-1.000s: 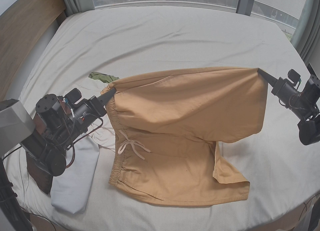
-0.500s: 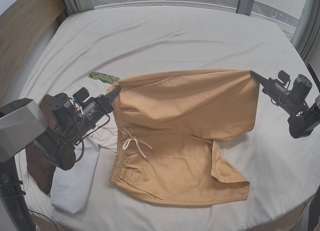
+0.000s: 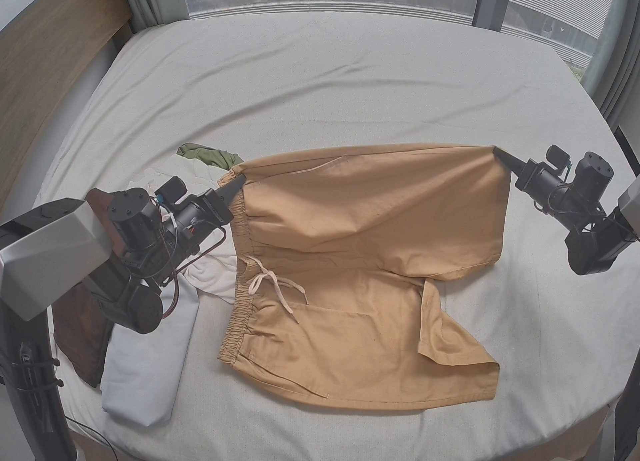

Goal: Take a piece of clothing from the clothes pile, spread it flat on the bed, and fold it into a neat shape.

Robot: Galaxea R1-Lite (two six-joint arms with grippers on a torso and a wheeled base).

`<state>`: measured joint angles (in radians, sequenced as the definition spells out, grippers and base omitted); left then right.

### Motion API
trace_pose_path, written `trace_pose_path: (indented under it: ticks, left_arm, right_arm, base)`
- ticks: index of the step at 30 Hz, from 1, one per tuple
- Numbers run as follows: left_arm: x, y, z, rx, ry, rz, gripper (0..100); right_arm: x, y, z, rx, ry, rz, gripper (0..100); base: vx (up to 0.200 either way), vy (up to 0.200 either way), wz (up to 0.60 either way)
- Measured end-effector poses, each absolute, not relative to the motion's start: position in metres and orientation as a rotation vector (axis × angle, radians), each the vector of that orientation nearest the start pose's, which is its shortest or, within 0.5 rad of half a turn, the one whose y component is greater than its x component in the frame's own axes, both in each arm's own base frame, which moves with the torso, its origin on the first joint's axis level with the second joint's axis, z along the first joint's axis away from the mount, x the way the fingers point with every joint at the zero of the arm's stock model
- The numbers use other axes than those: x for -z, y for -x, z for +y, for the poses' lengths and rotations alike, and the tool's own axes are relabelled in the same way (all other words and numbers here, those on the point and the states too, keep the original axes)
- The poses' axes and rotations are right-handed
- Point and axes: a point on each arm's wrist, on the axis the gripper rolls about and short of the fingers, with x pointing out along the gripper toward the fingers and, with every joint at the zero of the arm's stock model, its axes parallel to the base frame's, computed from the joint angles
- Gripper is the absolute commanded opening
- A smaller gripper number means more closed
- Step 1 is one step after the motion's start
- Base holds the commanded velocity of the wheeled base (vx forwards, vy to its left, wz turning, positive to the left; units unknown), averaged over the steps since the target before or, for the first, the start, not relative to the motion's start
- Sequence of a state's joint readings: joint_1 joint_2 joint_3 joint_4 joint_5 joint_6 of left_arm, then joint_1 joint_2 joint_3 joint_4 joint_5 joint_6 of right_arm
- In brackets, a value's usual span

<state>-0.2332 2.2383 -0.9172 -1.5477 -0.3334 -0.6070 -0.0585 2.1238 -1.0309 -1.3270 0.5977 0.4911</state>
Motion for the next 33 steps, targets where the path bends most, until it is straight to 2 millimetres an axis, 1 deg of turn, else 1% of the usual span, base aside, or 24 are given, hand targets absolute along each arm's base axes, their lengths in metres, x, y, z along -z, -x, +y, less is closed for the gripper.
trace_pose_path:
  ticks: [3, 4, 6, 7, 10, 16, 21, 25, 28, 30, 33]
  left_arm:
    - [-0.107, -0.391, -0.100, 0.619, 0.576, -0.052, 0]
    - [-0.107, -0.391, -0.101, 0.621, 0.576, -0.055, 100]
    - [-0.106, -0.393, -0.101, 0.625, 0.575, -0.056, 100]
    - [-0.106, -0.393, -0.101, 0.625, 0.575, -0.057, 100]
    - [-0.106, -0.395, -0.102, 0.622, 0.576, -0.064, 100]
    - [-0.105, -0.407, -0.102, 0.576, 0.583, -0.100, 100]
    - [-0.100, -0.411, -0.101, 0.559, 0.584, -0.104, 100]
    - [-0.096, -0.411, -0.101, 0.547, 0.586, -0.087, 100]
    - [-0.091, -0.406, -0.099, 0.531, 0.586, -0.050, 100]
    - [-0.088, -0.400, -0.098, 0.520, 0.586, -0.015, 100]
    - [-0.086, -0.385, -0.094, 0.502, 0.586, 0.052, 100]
  right_arm:
    - [-0.157, -0.403, -0.011, -0.578, -0.400, -0.090, 0]
    - [-0.157, -0.404, -0.012, -0.578, -0.400, -0.091, 0]
    - [-0.157, -0.405, -0.011, -0.579, -0.399, -0.093, 0]
    - [-0.157, -0.405, -0.011, -0.579, -0.399, -0.093, 100]
    - [-0.156, -0.407, -0.011, -0.581, -0.398, -0.095, 100]
    - [-0.153, -0.410, -0.011, -0.561, -0.397, -0.111, 100]
    - [-0.147, -0.404, -0.009, -0.557, -0.400, -0.101, 100]
    - [-0.141, -0.391, -0.005, -0.560, -0.401, -0.081, 100]
    - [-0.137, -0.376, -0.001, -0.566, -0.394, -0.061, 100]
    - [-0.135, -0.368, 0.002, -0.571, -0.388, -0.051, 100]
    - [-0.130, -0.351, 0.007, -0.583, -0.378, -0.035, 100]
  base:
    - [0.000, 0.000, 0.00]
    - [0.000, 0.000, 0.00]
    - [0.000, 0.000, 0.00]
    - [0.000, 0.000, 0.00]
    - [0.000, 0.000, 0.00]
    - [0.000, 0.000, 0.00]
    - [0.000, 0.000, 0.00]
    - [0.000, 0.000, 0.00]
    - [0.000, 0.000, 0.00]
    - [0.000, 0.000, 0.00]
    - [0.000, 0.000, 0.00]
